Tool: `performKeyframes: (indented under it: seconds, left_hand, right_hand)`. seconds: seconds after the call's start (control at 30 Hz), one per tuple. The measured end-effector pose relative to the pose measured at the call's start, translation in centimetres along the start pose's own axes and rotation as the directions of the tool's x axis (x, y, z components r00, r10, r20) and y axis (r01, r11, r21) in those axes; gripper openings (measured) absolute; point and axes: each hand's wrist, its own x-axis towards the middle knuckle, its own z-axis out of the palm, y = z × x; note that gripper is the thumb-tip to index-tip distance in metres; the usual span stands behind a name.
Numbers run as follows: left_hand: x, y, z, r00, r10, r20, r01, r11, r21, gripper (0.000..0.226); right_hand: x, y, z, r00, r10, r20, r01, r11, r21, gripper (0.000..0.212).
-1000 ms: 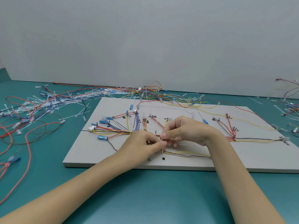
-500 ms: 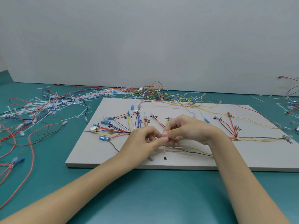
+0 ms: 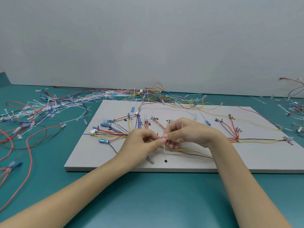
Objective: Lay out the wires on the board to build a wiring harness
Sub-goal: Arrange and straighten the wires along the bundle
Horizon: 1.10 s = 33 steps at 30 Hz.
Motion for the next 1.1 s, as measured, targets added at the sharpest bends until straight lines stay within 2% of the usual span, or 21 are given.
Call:
performKeyframes:
  seconds: [0.4, 1.1]
  left_hand:
    - [0.55, -0.07, -0.32, 0.995, -0.077, 0.068, 0.08, 0.996, -0.048, 0.01]
    - [0.53, 0.44, -0.27, 0.992, -0.106, 0.073, 0.112, 0.991, -0.077, 0.007]
  right_hand:
    - [-0.15, -0.21, 0.03, 1.0, 0.027, -0.015, -0.028, 0.999, -0.034, 0.013]
    - [-0.22, -0.54, 0.15, 0.999, 0.019, -0.031, -0.019, 1.0, 0.007, 0.015]
